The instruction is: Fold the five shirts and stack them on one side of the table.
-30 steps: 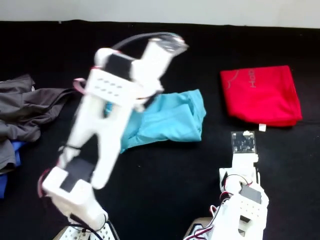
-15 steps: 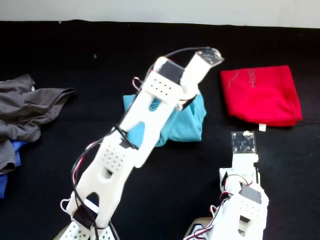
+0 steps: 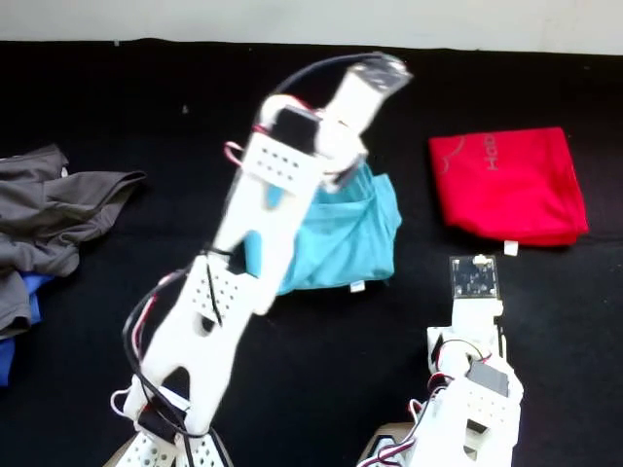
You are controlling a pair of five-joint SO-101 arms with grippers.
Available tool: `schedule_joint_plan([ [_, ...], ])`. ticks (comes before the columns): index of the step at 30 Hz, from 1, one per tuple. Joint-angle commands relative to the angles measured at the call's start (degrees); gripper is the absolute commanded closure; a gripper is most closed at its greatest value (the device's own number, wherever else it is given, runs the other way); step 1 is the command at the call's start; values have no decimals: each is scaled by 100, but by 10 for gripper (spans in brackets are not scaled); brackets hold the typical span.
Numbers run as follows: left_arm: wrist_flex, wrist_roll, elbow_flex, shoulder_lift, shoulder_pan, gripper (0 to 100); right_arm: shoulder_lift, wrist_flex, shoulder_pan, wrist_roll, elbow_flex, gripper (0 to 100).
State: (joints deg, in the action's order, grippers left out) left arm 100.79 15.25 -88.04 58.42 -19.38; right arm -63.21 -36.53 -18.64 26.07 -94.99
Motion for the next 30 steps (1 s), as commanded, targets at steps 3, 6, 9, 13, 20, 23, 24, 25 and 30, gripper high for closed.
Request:
schedule_joint_plan([
  [3,35,-26,1191,-268,444,992,-22,145,-171,18,-136,991],
  [6,-229,-26,1851,-268,453,991,-22,145,-171,18,-136,991],
  [9,-431,-53,2264,-268,295,991,-22,145,-171,18,-136,991],
  [13,-431,-62,2448,-268,-242,991,-22,145,-171,18,-136,991],
  [20,-352,-70,2396,-321,-1411,991,-22,145,-171,18,-127,991],
  [23,-18,-88,2026,-479,-1648,991,-22,145,-171,18,-127,991],
  [24,35,-202,1903,-585,-1684,991,-22,145,-171,18,-127,991],
  [25,35,-360,1798,-699,-1675,991,-22,145,-171,18,-127,991],
  [30,44,-484,1657,-1367,-1464,991,-22,145,-171,18,-127,991],
])
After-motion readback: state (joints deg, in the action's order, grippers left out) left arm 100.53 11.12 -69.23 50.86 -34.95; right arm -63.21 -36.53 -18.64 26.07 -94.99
